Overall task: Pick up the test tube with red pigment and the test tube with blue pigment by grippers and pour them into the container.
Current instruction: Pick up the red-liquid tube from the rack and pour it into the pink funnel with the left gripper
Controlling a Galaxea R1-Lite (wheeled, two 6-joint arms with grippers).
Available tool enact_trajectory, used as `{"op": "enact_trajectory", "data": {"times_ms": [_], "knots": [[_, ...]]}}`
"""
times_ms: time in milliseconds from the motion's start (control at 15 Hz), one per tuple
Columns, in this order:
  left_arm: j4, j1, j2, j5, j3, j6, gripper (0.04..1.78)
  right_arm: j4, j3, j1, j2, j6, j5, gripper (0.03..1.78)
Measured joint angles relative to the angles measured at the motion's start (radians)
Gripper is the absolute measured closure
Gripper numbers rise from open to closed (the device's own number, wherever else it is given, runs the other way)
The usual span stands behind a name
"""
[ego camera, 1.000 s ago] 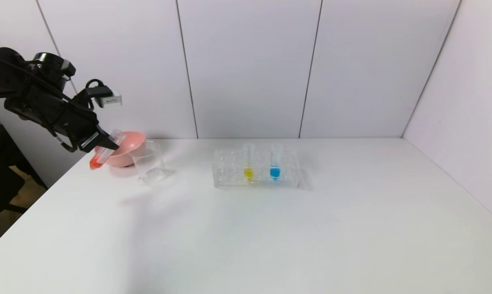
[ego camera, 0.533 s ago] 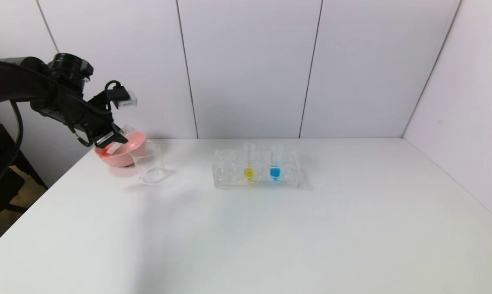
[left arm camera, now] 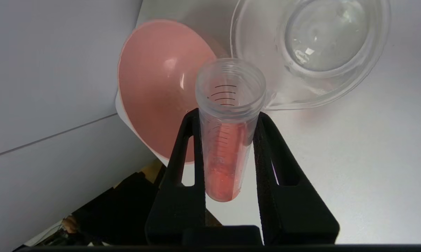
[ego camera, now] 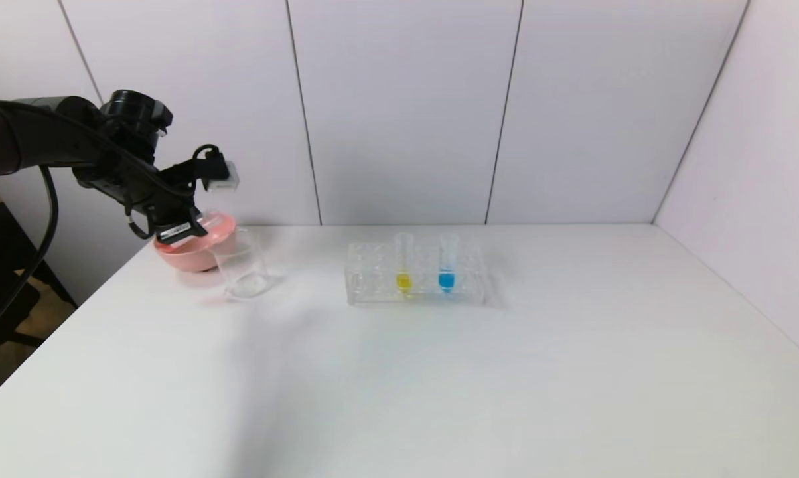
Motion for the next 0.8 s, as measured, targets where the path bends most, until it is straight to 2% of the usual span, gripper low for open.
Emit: {"op": "enact_trajectory", "data": {"times_ms": [267, 800], "knots": [[0.016, -0.026, -0.001, 0.022, 0.0, 0.025, 1.4, 0.0, 0.0, 0.0, 0.0, 0.0, 0.0, 0.04], [0.072, -0.073, 0.001, 0.173, 0.001, 0.051, 1.4, 0.0, 0.0, 0.0, 0.0, 0.0, 0.0, 0.04]]}}
